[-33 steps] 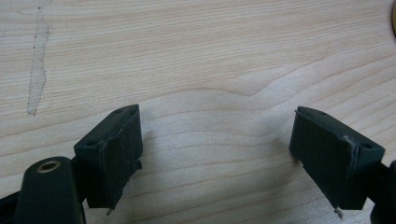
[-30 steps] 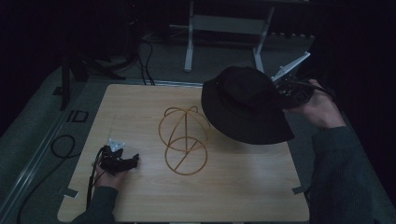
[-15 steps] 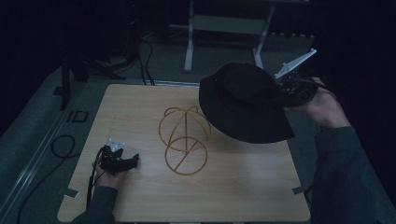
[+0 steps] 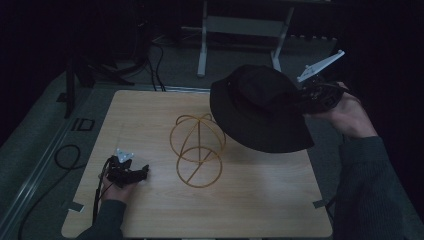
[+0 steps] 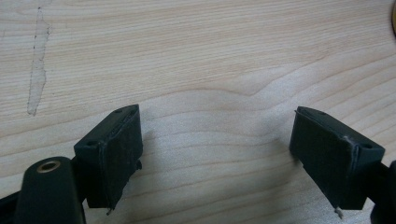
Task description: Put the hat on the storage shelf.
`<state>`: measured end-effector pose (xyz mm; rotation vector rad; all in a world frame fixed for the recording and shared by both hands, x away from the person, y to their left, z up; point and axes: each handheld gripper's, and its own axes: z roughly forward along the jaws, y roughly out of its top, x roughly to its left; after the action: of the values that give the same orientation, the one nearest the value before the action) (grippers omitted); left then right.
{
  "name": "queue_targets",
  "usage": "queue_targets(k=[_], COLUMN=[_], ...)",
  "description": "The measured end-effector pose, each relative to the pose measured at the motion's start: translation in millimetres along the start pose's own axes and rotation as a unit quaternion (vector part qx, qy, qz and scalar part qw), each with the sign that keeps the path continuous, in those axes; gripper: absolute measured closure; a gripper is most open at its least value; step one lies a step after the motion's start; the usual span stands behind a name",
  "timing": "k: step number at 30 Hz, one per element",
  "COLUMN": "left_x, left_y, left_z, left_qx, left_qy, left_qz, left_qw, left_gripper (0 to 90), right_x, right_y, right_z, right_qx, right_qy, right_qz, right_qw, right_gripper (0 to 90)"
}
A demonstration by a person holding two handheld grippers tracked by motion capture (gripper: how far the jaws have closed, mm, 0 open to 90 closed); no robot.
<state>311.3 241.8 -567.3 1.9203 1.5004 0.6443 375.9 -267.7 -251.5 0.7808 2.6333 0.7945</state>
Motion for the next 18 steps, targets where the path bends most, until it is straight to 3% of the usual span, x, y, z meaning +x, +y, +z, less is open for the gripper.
queue_targets(k=[18], left_x=[0.1], left_y=[0.1], left_z=[0.1], left_qx=[0.0], left_qy=[0.0], left_qz=[0.001], left_qw=[1.0], left_gripper=[17.5], right_x=[11.3], right_y=[12.4], right_z=[-10.6], right_qx=[-0.028], right_qy=[0.009], right_qz=[-0.021], right_qw=[0.9993], right_gripper=[87.8])
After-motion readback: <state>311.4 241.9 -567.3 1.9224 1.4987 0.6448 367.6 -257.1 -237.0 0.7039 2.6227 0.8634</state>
